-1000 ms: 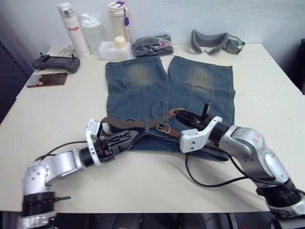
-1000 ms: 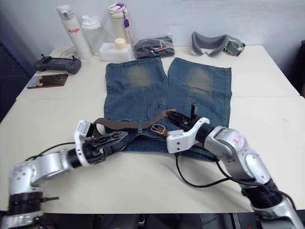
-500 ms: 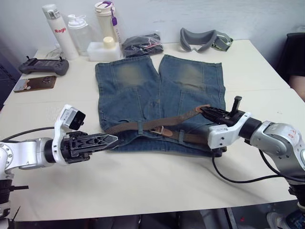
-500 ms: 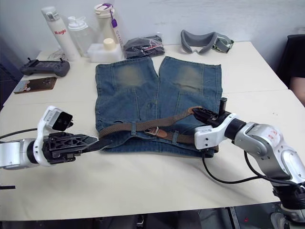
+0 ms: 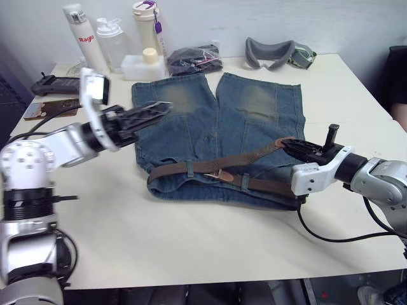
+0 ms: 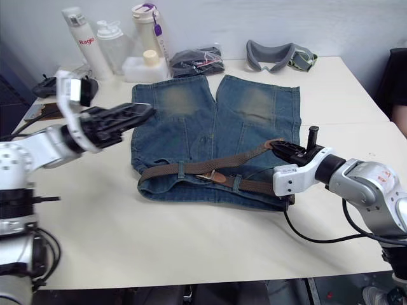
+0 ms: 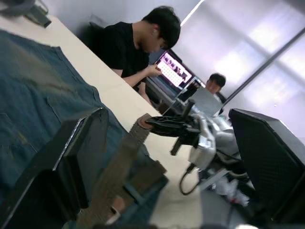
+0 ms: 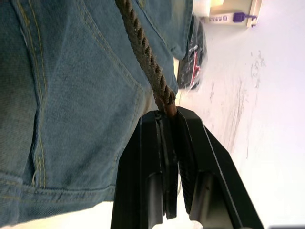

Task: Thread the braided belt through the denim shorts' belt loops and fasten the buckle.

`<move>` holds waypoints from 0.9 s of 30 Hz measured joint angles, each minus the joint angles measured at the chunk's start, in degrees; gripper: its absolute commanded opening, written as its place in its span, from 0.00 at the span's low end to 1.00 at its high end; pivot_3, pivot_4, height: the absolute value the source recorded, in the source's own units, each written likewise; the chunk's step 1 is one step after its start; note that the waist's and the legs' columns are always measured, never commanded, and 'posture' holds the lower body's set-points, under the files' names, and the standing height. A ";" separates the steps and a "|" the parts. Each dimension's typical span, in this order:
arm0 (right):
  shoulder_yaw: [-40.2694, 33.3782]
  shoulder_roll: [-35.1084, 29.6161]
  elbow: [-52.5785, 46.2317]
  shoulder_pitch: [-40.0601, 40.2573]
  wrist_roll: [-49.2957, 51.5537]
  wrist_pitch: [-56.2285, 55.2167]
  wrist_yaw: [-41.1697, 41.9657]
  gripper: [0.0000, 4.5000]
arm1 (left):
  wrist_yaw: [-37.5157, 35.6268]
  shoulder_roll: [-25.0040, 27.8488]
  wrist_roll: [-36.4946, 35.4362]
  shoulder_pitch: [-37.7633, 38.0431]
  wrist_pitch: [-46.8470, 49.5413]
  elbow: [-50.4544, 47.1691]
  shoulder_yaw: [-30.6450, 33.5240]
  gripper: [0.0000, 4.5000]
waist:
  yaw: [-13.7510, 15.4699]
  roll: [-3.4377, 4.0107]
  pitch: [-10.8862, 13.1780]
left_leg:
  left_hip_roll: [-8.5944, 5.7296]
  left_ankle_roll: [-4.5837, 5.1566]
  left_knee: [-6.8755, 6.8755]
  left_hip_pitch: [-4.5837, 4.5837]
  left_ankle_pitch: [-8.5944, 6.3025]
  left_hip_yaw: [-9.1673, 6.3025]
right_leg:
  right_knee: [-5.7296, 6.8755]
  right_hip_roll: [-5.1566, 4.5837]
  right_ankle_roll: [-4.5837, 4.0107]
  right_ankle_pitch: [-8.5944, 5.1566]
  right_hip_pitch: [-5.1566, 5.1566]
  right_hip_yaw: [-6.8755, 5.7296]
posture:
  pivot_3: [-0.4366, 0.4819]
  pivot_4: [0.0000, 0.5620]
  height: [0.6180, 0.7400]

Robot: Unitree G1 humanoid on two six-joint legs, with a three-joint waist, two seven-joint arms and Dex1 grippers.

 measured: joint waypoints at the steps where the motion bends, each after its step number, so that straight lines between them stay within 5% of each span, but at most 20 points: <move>1: 0.00 0.01 -0.25 0.05 0.17 0.28 0.10 0.00 | -0.75 0.00 1.78 0.16 -0.56 -1.04 -0.99 0.98 | -0.20 0.01 0.00 | 0.01 -0.01 -0.05 0.05 0.00 0.00 | -0.03 0.04 0.00 0.00 -0.02 0.04 | 0.48 0.27 0.07; 13: -0.07 0.96 -3.55 2.24 0.83 4.61 0.74 0.00 | -15.67 6.29 27.87 11.15 -7.58 -1.18 -11.95 0.98 | 0.13 0.08 -0.01 | 0.22 -0.20 0.02 0.13 0.10 0.01 | 0.09 0.07 -0.31 -0.14 -0.06 -0.02 | 0.48 0.27 0.07; 27: 0.39 1.82 -3.90 -0.21 1.07 5.97 1.05 0.00 | -17.95 3.62 45.32 15.76 -23.52 -0.35 -15.93 0.98 | 1.23 0.49 -0.43 | 0.23 -0.17 0.13 0.15 0.10 0.01 | 0.30 0.05 -0.30 -0.14 -0.06 -0.07 | 0.48 0.27 0.07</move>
